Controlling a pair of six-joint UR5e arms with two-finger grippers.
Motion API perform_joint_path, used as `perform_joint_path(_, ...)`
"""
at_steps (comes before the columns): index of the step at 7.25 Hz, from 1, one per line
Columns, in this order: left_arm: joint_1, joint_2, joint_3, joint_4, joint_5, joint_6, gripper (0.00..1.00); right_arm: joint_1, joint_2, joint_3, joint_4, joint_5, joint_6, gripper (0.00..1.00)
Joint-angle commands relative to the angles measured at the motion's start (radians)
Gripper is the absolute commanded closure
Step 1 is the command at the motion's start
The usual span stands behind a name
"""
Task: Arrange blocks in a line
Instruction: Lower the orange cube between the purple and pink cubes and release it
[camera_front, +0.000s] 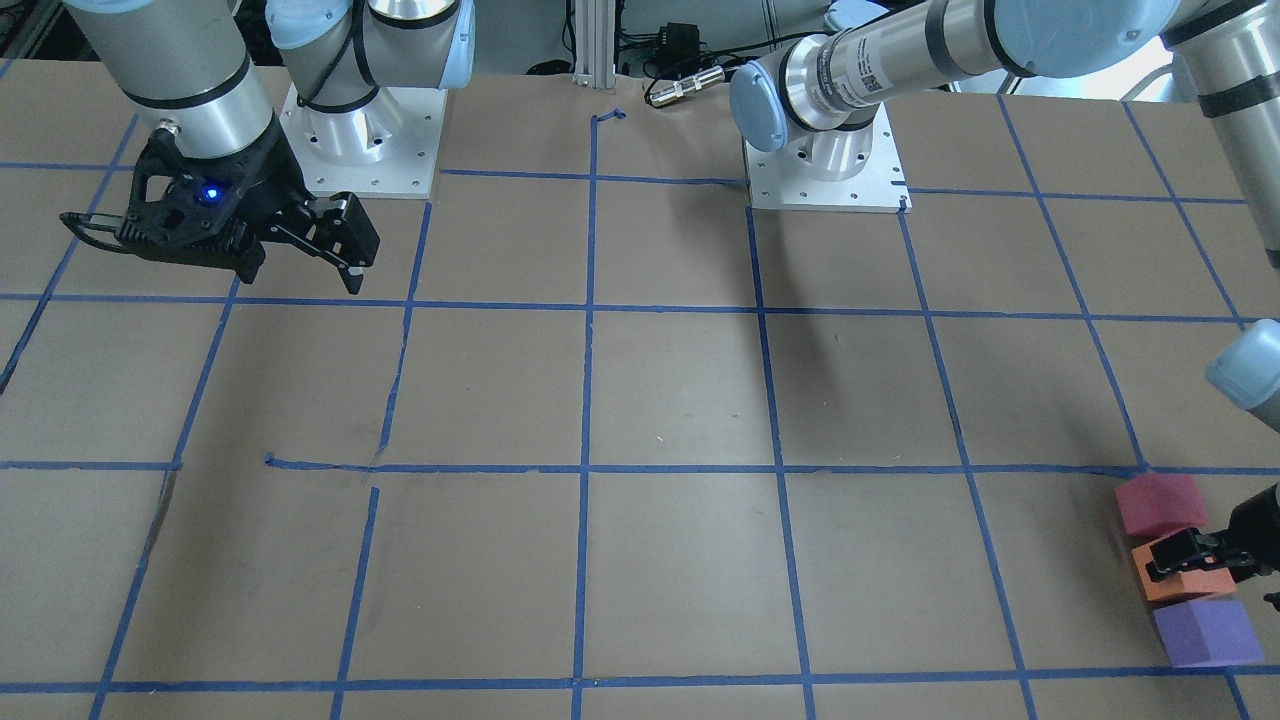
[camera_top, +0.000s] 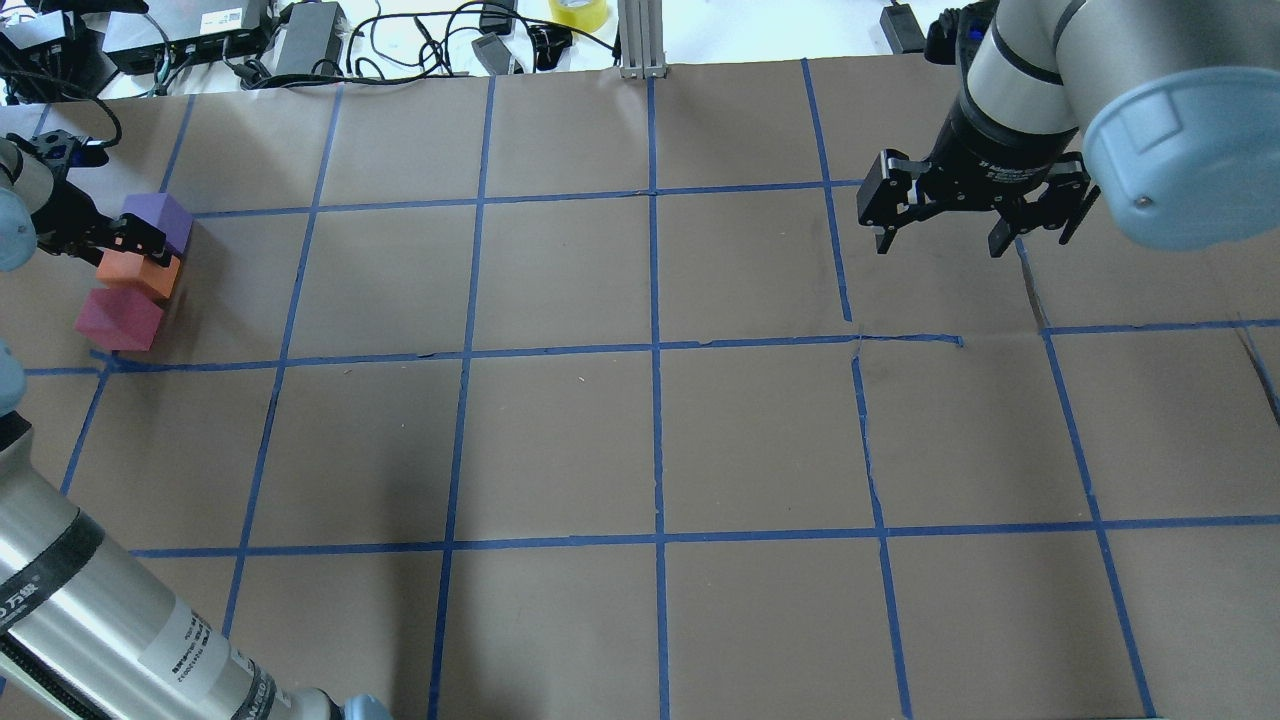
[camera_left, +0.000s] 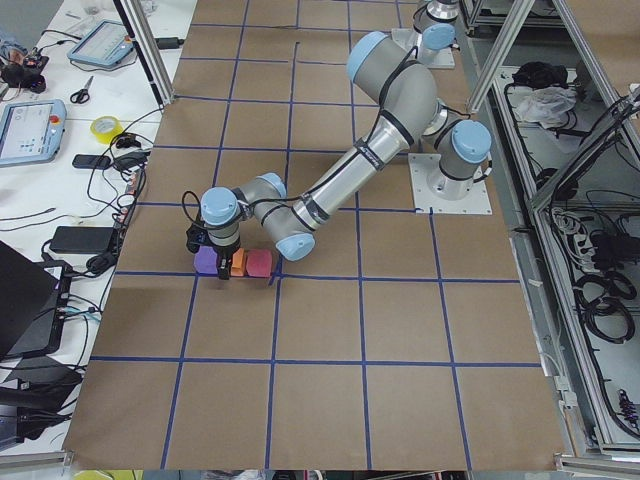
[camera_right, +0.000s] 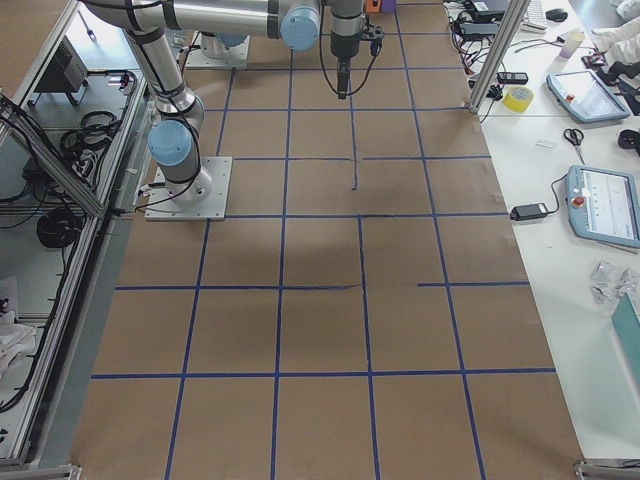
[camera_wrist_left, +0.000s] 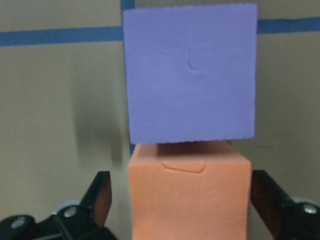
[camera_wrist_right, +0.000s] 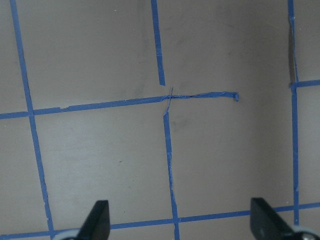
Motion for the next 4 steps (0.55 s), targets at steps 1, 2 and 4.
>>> perform_joint_path(1, -0.032, 0.082, 0.021, -0.093, 0.003, 0.001, 0.00, 0.000, 0.000, 0.000, 0.000, -0.013, 0.000, 0.00)
perform_joint_path(2, -0.034, 0.139, 0.045, -0.179, 0.005, 0.007, 0.00, 0.000, 0.000, 0.000, 0.000, -0.013, -0.002, 0.00)
perform_joint_path(4, -0.034, 0.309, 0.079, -0.416, 0.052, 0.002, 0.00, 0.000, 0.000, 0.000, 0.000, -0.014, -0.002, 0.00)
